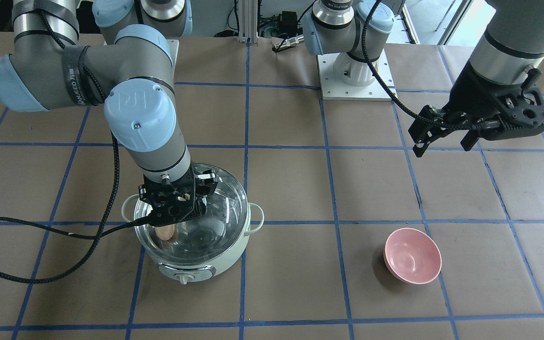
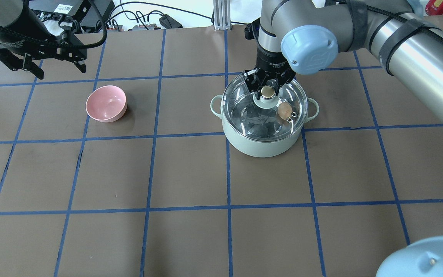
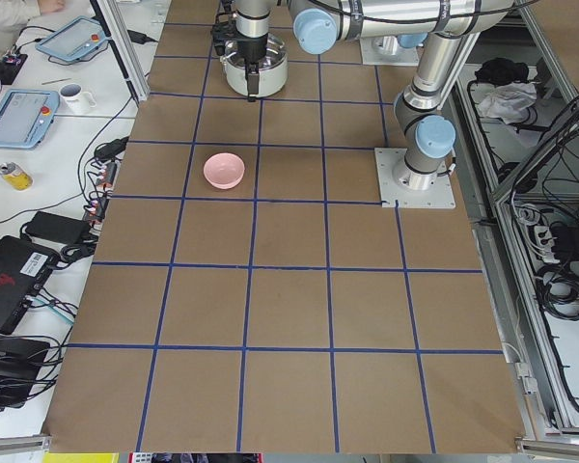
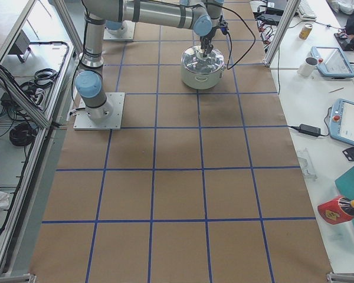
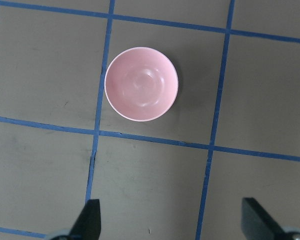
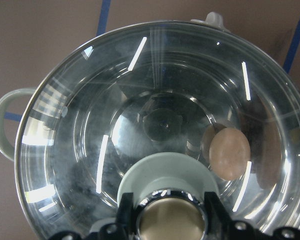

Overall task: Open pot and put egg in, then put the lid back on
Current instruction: 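Lower the lid onto the pot and open the right gripper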

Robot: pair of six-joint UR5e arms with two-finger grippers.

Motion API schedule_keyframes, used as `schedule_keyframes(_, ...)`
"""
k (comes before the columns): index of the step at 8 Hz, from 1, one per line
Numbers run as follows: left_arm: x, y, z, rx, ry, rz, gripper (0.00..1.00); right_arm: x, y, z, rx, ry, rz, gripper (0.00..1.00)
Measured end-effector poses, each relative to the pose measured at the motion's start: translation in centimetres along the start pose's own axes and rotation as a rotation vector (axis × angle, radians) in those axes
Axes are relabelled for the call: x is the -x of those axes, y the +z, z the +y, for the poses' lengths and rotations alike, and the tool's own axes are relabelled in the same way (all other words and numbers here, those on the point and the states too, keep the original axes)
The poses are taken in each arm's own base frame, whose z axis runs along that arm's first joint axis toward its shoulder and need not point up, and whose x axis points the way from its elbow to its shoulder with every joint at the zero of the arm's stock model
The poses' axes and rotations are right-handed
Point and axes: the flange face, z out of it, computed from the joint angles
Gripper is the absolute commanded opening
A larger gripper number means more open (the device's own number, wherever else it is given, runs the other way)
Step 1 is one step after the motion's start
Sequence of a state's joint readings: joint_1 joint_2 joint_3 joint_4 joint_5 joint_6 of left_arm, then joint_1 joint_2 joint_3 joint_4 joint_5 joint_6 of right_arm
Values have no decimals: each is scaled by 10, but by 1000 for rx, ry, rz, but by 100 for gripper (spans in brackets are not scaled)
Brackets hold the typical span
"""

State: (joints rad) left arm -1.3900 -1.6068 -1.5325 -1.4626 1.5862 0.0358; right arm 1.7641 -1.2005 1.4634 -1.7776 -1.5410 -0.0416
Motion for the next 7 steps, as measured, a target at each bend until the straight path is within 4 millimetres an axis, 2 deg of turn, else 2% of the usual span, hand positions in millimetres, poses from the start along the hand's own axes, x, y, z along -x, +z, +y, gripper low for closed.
schedule_keyframes(1, 0, 0, 0, 1, -4, 1, 100, 0, 0, 0, 0, -1, 2, 5)
schedule_keyframes(2, -1, 0, 1, 4, -6, 1, 100, 0, 0, 0, 0, -1, 4, 54)
schedule_keyframes(3, -1, 0, 1, 4, -7, 5, 100, -1, 0, 0, -1, -2, 8, 98)
schedule_keyframes(7, 1, 3, 0, 10, -9, 4, 100, -1, -2, 1, -3, 1, 6, 100)
